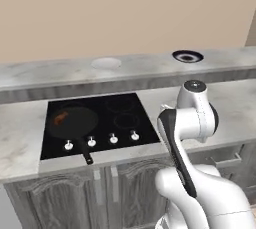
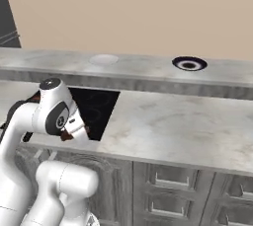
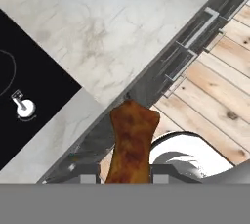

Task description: Take the chicken drumsticks from the pan and place one on each plate on the dining counter.

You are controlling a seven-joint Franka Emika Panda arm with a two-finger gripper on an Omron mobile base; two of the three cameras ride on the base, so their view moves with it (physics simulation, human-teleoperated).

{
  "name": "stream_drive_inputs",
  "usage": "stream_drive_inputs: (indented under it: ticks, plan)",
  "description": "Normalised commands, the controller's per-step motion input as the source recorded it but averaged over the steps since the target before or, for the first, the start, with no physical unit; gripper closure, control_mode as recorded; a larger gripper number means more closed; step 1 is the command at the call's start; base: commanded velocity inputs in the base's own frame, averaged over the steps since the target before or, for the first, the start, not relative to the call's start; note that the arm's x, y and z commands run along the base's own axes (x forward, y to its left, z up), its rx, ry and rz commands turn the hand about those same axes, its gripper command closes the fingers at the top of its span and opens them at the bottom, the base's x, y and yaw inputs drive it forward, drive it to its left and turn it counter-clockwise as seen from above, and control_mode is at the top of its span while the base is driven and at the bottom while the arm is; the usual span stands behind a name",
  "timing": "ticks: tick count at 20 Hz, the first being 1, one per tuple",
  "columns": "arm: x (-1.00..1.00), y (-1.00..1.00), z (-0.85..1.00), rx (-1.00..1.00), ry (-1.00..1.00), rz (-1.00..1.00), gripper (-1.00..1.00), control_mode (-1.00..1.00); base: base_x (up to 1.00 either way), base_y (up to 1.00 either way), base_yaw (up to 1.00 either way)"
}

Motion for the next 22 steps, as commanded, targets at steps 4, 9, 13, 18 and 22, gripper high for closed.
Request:
stream_drive_inputs:
  ticks: [4, 9, 13, 18, 22]
  plan:
    - [0.00, 0.00, 0.00, 0.00, 0.00, 0.00, 1.00, 1.00, -0.10, -1.00, 0.00]
    - [0.00, 0.00, 0.00, 0.00, 0.00, 0.00, 1.00, 1.00, -0.06, -1.00, 0.00]
    - [0.00, 0.00, 0.00, 0.00, 0.00, 0.00, 1.00, 1.00, -0.06, -1.00, 0.00]
    - [0.00, 0.00, 0.00, 0.00, 0.00, 0.00, 1.00, 1.00, -0.10, -1.00, -0.05]
    - [0.00, 0.00, 0.00, 0.00, 0.00, 0.00, 1.00, 1.00, -0.21, -1.00, -0.08]
